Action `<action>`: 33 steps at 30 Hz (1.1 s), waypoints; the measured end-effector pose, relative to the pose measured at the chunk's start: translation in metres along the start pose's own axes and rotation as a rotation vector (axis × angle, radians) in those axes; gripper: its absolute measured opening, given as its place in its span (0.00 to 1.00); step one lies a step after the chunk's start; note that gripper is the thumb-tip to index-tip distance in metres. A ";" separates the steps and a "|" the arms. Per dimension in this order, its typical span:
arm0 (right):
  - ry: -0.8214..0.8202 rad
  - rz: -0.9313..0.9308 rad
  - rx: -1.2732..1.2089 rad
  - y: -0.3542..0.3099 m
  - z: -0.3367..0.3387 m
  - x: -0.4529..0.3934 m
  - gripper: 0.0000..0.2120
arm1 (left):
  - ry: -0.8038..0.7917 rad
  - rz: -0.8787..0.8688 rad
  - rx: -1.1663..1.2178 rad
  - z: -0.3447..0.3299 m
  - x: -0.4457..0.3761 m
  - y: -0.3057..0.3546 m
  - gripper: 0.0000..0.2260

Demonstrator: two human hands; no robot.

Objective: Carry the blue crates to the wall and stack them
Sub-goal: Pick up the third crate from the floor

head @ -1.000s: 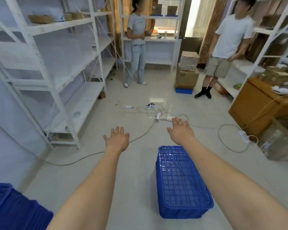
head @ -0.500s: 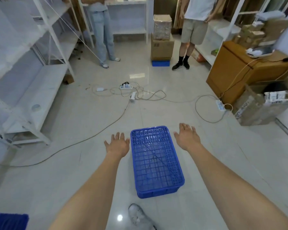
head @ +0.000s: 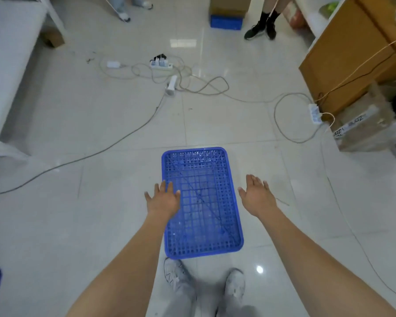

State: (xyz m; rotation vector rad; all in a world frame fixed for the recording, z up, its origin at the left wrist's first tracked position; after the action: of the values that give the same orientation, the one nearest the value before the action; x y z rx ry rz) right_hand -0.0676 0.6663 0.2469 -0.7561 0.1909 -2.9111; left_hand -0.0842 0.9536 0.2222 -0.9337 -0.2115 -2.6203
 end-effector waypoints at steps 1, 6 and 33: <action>-0.014 0.004 -0.011 0.006 -0.012 -0.016 0.30 | -0.015 0.007 -0.003 -0.011 -0.012 0.005 0.27; -0.133 -0.013 -0.111 0.040 -0.094 -0.098 0.31 | -0.067 0.049 -0.008 -0.079 -0.085 0.035 0.27; 0.070 -0.650 -0.839 0.148 -0.330 -0.250 0.23 | -0.185 0.092 -0.068 -0.318 -0.254 0.118 0.63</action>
State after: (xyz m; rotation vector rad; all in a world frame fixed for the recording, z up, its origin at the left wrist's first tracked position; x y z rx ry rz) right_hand 0.0003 0.5894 -0.1807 -0.9375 1.4961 -3.4191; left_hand -0.0428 0.8335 -0.1823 -1.1816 -0.1224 -2.4714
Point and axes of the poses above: each hand's wrist, its own x-axis away from the middle knuckle, its own z-axis out of the back of the hand, y = z × x, the point moved 1 cm from there along -x, towards the middle knuckle, and after that the axes turned 12 degrees about z, right-handed, at the moved point
